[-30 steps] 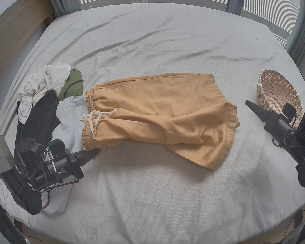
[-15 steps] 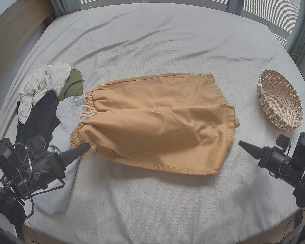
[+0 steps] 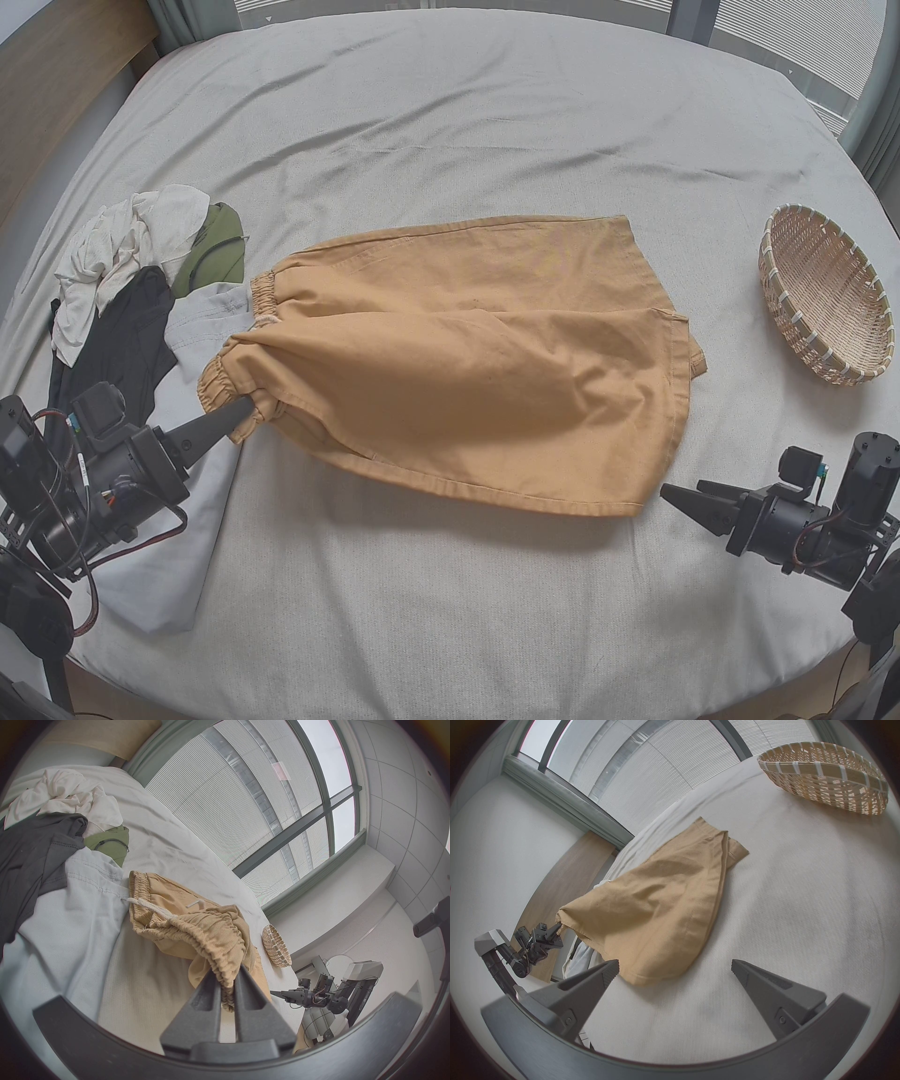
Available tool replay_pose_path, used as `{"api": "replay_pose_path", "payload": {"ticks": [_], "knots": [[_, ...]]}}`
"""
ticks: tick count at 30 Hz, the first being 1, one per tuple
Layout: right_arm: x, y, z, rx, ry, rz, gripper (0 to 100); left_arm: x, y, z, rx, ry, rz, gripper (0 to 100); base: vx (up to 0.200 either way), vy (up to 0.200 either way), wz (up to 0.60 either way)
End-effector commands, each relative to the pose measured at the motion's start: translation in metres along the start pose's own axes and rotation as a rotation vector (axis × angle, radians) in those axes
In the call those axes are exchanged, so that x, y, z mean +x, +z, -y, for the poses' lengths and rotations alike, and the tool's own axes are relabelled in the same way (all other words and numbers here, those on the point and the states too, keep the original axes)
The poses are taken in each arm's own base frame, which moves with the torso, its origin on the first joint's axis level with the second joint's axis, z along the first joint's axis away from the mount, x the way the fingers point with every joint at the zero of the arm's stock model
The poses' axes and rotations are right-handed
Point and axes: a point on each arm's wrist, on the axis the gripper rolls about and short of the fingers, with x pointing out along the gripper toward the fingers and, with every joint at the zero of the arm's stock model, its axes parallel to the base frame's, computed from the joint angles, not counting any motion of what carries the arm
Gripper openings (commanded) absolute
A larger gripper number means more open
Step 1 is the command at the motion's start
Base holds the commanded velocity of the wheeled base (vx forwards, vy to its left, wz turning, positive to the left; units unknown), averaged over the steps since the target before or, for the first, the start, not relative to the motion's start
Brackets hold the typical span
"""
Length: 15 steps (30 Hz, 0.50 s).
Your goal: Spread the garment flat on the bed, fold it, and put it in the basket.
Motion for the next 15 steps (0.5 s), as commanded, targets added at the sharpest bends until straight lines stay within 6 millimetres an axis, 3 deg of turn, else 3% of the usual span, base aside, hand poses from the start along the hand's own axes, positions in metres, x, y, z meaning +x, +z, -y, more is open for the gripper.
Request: {"api": "replay_pose_path", "payload": {"ticks": [1,15], "knots": [[0.02,-0.015,0.012,0.013,-0.015,-0.044,100,0.004,0.001,0.0,0.002,-0.004,0.004,0,0.0,0.0,0.0],[0.058,-0.006,0.015,-0.008,0.039,0.021,100,0.003,-0.003,-0.002,-0.001,0.009,-0.007,0,0.0,0.0,0.0]]}}
